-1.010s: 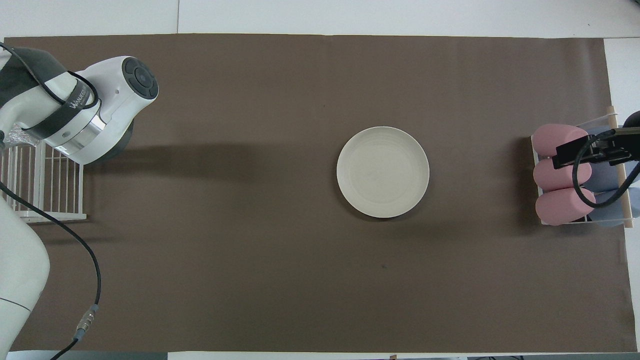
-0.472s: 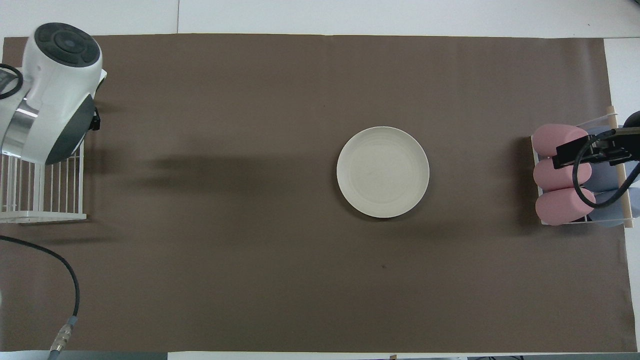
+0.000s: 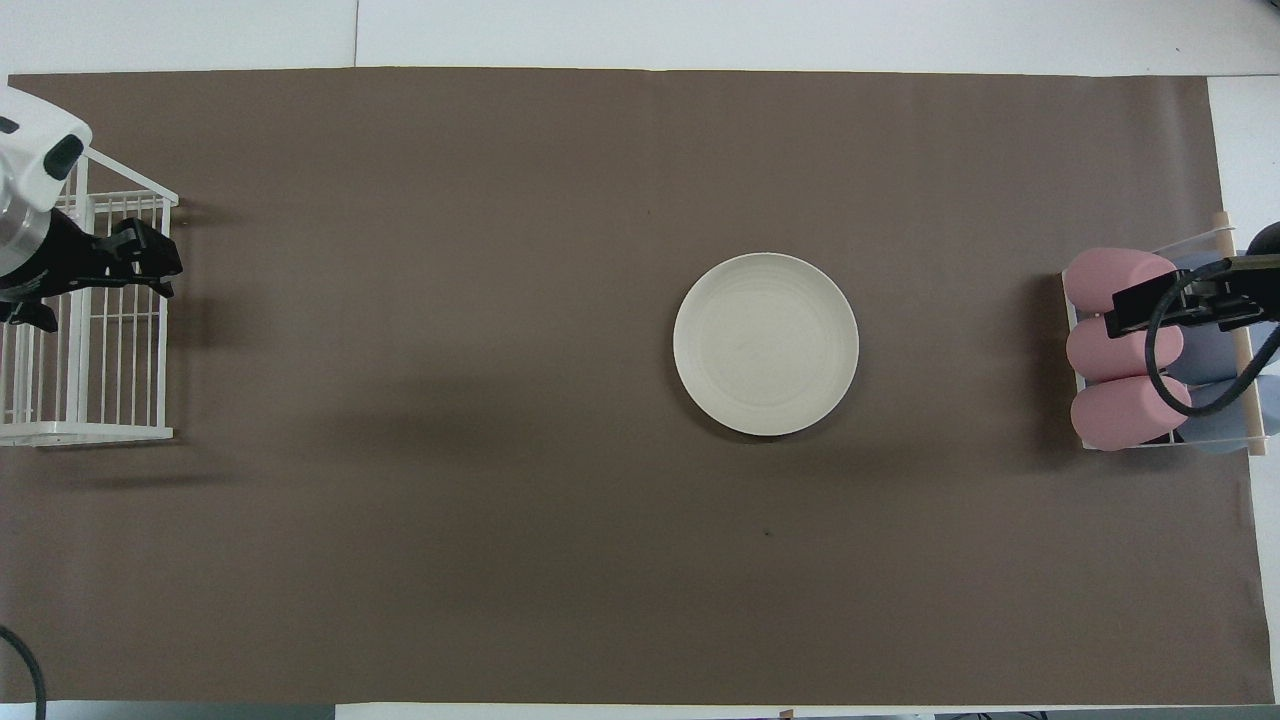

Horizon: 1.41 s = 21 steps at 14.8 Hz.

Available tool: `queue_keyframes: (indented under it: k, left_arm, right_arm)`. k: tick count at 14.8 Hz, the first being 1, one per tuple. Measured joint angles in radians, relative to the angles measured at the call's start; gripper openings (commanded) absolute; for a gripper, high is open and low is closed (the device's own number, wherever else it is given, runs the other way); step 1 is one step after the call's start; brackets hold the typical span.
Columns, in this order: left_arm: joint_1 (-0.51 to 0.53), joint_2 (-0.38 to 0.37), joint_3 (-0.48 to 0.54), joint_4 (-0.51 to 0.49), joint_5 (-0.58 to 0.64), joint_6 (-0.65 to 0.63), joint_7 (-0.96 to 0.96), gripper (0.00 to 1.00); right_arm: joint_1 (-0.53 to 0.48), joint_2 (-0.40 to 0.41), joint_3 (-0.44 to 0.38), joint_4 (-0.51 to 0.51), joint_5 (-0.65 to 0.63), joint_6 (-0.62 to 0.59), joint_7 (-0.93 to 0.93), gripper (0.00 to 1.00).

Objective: Wipe plate with sponge

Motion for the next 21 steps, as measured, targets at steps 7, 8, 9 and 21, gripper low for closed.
queue_keyframes:
  k: [7, 8, 9, 21]
  left_arm:
    - [0.016, -0.182, 0.004, -0.053, -0.174, -0.091, 0.108, 1.0]
    - [0.017, -0.176, 0.011, -0.043, -0.19, -0.098, 0.108, 1.0]
    - [0.017, -0.169, 0.018, -0.034, -0.198, -0.111, 0.108, 1.0]
    - [0.017, -0.049, 0.016, 0.089, -0.203, -0.166, 0.112, 1.0]
  right_arm:
    - [0.0, 0.0, 0.0, 0.0, 0.0, 0.0, 0.0, 1.0]
    - [0.0, 0.0, 0.0, 0.0, 0.0, 0.0, 0.0, 1.0]
    - [0.0, 0.0, 0.0, 0.0, 0.0, 0.0, 0.0, 1.0]
    - [0.0, 0.0, 0.0, 0.0, 0.0, 0.0, 0.0, 1.0]
